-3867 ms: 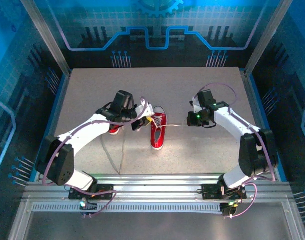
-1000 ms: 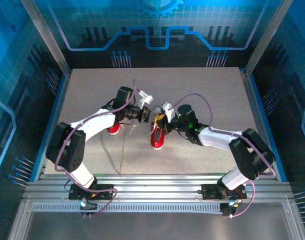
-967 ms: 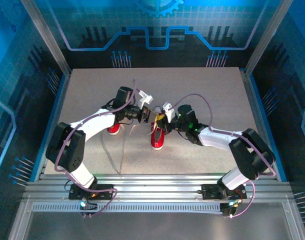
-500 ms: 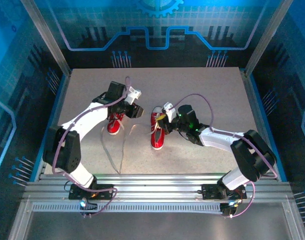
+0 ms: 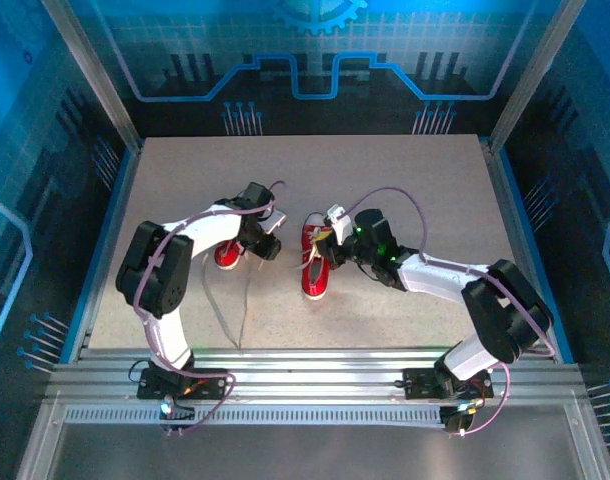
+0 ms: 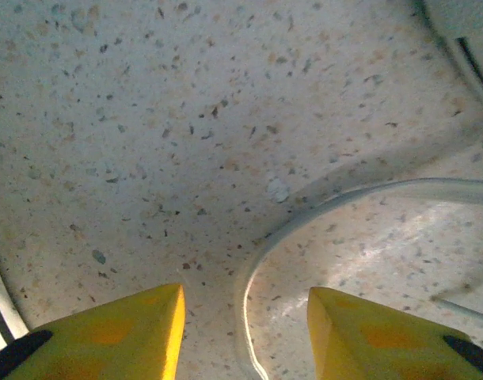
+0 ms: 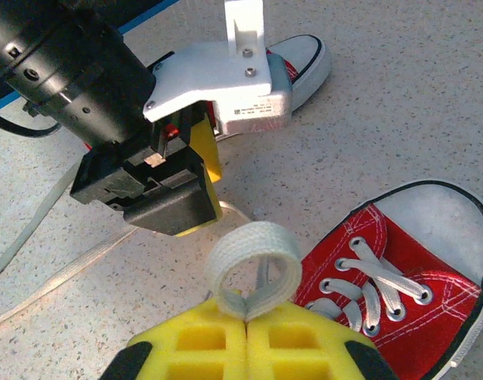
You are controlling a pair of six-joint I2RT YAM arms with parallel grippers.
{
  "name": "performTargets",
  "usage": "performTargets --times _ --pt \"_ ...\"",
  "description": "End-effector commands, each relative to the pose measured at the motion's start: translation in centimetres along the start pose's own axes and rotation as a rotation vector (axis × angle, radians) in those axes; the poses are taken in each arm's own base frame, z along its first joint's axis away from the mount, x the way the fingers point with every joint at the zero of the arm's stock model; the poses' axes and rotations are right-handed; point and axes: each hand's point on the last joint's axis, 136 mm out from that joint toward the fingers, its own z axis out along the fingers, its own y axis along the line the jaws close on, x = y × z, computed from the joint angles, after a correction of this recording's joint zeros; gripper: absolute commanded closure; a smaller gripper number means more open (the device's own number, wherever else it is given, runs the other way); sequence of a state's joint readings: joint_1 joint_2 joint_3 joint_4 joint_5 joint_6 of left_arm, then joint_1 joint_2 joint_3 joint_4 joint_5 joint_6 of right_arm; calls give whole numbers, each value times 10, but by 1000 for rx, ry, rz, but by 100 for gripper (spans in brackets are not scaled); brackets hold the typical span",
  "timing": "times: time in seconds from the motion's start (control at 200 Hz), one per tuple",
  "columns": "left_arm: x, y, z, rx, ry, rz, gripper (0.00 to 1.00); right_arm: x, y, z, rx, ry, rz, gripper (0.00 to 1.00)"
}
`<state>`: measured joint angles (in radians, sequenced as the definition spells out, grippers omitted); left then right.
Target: Tie the shoes
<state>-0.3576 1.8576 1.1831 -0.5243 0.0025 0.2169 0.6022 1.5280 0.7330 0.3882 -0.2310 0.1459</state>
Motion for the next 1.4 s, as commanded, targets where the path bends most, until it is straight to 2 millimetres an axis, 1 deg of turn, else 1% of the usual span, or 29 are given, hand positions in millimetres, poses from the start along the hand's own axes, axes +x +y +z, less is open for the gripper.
performTargets --times 0.0,0.095,0.14,0.2,0.265,0.31,0.41,0.43,0.47,0.65,0.705,0.71,0.725,0.79,0.885,1.011,1.206,1.296,1.396 --pt "11 2 10 -39 70 17 55 -6 5 3 -2 1 11 100" --pt "21 0 19 -37 107 15 56 -3 2 5 8 21 24 100" --pt "25 -2 22 -31 121 9 59 -1 1 7 13 34 32 100" --pt "27 -4 22 -18 128 1 71 1 -1 8 19 47 43 100" --pt "27 -6 18 -8 122 -6 89 2 -1 10 22 59 56 100" --pt "25 -7 13 -5 108 -14 100 3 -1 11 20 67 63 100" --pt "17 -10 -8 6 47 -19 100 0 -1 12 19 68 69 100" --pt "15 -11 -14 7 33 -19 100 5 -2 12 22 91 77 100" --pt "12 -12 -24 11 6 -18 100 5 -1 12 23 96 78 100" --pt "-2 -22 -71 44 -109 -39 100 -2 -2 11 27 109 80 100" --pt "-4 -28 -83 70 -142 -56 100 4 -2 11 24 131 86 100" --pt "-4 -28 -84 72 -144 -59 100 -3 -1 11 22 119 82 100" --pt "-5 -30 -88 80 -155 -64 100 -8 -1 12 18 112 80 100" --pt "-7 -39 -99 112 -195 -94 100 -11 1 13 4 119 89 100" --pt "-9 -57 -114 158 -258 -116 100 -16 3 14 -28 125 109 100" --pt "-5 -82 -132 205 -325 -135 100 -19 5 15 -55 130 124 100" --pt "6 -124 -146 303 -421 -194 100 -20 -2 14 -48 131 155 100" --pt "4 -155 -149 367 -469 -185 100 -20 -1 14 -63 128 158 100" --pt "-3 -194 -144 425 -496 -139 100 -18 2 14 -89 127 153 100"
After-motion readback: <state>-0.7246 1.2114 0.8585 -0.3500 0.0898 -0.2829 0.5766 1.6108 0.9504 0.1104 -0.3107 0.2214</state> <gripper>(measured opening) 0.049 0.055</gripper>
